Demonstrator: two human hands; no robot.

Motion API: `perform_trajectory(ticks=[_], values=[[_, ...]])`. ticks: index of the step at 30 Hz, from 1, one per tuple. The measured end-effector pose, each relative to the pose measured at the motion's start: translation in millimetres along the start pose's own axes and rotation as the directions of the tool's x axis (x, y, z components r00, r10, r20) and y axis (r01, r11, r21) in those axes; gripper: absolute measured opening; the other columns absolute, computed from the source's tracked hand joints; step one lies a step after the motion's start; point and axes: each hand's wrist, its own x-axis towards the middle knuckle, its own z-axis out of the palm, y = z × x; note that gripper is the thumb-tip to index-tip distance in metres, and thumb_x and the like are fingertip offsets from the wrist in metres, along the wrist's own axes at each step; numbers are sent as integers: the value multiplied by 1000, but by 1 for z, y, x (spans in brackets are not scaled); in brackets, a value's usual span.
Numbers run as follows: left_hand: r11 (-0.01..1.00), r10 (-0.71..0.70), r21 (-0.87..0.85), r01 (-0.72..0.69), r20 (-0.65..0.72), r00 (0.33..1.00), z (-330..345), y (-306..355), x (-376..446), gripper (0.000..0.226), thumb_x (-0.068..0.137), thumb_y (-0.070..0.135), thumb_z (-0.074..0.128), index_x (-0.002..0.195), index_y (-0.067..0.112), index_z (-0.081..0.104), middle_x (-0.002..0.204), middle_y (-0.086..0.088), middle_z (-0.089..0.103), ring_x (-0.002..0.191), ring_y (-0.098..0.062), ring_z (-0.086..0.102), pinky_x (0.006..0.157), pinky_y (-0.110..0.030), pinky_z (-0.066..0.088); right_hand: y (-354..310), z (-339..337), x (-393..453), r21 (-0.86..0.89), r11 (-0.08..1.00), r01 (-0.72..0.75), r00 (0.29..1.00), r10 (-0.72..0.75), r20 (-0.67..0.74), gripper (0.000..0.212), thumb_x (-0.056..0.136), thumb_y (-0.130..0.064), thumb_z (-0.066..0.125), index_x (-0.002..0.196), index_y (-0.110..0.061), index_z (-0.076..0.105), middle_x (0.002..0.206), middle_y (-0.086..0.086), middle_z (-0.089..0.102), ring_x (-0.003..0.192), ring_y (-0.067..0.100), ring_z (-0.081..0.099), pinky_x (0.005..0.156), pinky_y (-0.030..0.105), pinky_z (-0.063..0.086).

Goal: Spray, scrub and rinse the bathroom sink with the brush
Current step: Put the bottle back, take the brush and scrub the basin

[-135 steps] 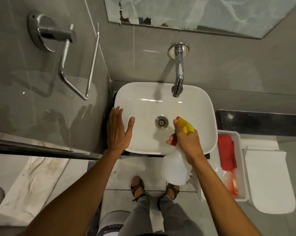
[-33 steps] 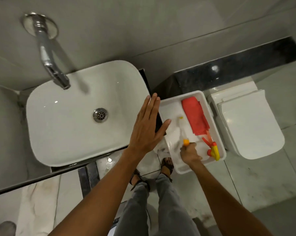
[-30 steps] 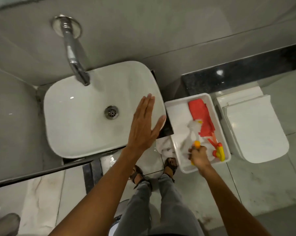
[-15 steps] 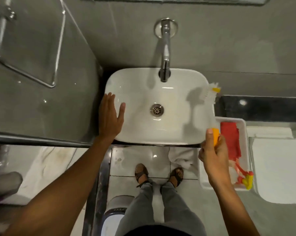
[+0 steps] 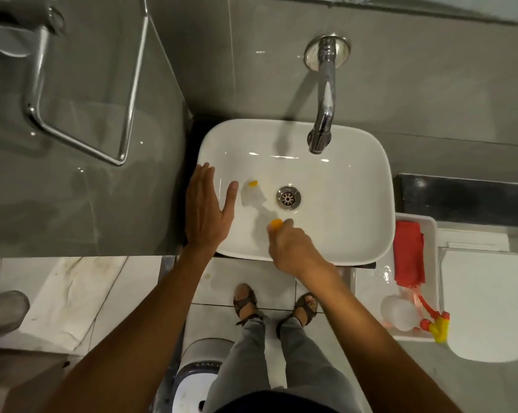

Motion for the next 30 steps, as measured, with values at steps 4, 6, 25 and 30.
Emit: perform_trajectory(ticks=[4, 6, 25, 30], values=[[1000, 7, 21, -7, 6, 1000, 2, -2, 1, 84, 106, 73, 33, 162, 12, 43, 171, -12, 42, 159, -32, 40, 127, -49, 41, -33, -9, 28, -28, 1000, 4, 998, -6, -55, 43, 112, -22, 35, 147, 2, 37, 145, 21, 54, 132, 39, 57, 102, 42, 47], [1000, -6, 18, 5, 27, 1000, 2, -2, 1, 85, 105, 75, 33, 163, 13, 42, 173, -11, 39, 161, -30, 37, 128, -49, 39, -32, -24, 42, -54, 998, 32, 990, -39, -132, 40, 109, -17, 36, 144, 0, 47, 141, 21, 56, 127, 39, 59, 91, 41, 48], [1000, -29, 1, 29, 51, 998, -7, 6, -4, 95, 101, 83, 21, 163, 14, 41, 174, -11, 36, 162, -30, 34, 129, -49, 37, 29, -5, -73, -239, 971, -27, 985, 66, 158, 32, 110, -17, 34, 127, -3, 57, 130, 22, 60, 120, 39, 63, 92, 41, 52], [1000, 13, 14, -13, 20, 1000, -3, 1, -6, 92, 104, 79, 23, 160, 10, 46, 170, -14, 43, 161, -31, 37, 128, -47, 39, -28, 16, -26, 7, 996, -86, 994, 86, 61, 43, 112, -33, 35, 137, -2, 49, 143, 18, 56, 133, 35, 56, 106, 38, 45]])
